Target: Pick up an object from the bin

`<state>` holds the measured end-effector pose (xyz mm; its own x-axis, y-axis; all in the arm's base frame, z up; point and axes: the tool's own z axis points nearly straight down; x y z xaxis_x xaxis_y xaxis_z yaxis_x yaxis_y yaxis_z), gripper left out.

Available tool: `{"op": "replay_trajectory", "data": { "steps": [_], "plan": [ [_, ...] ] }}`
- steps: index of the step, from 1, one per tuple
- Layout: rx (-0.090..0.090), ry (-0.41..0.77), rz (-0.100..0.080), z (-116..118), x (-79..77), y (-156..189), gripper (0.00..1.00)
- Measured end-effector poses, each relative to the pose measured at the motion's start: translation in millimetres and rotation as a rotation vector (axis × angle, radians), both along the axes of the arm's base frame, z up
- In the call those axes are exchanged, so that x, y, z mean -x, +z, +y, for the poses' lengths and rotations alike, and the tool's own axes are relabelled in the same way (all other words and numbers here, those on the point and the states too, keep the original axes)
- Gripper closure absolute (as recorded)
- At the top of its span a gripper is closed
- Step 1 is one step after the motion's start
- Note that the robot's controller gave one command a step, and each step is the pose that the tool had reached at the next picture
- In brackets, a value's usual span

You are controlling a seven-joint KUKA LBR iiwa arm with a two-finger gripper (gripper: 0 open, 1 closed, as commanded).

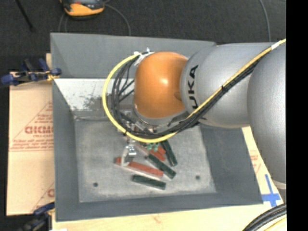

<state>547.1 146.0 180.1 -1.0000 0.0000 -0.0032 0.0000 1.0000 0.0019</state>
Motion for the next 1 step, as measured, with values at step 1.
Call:
{"op": "replay_trajectory", "data": {
  "steps": [1],
  "plan": [
    [0.000,-0.001,0.000,0.0,0.0,0.0,0.00]
  ]
}}
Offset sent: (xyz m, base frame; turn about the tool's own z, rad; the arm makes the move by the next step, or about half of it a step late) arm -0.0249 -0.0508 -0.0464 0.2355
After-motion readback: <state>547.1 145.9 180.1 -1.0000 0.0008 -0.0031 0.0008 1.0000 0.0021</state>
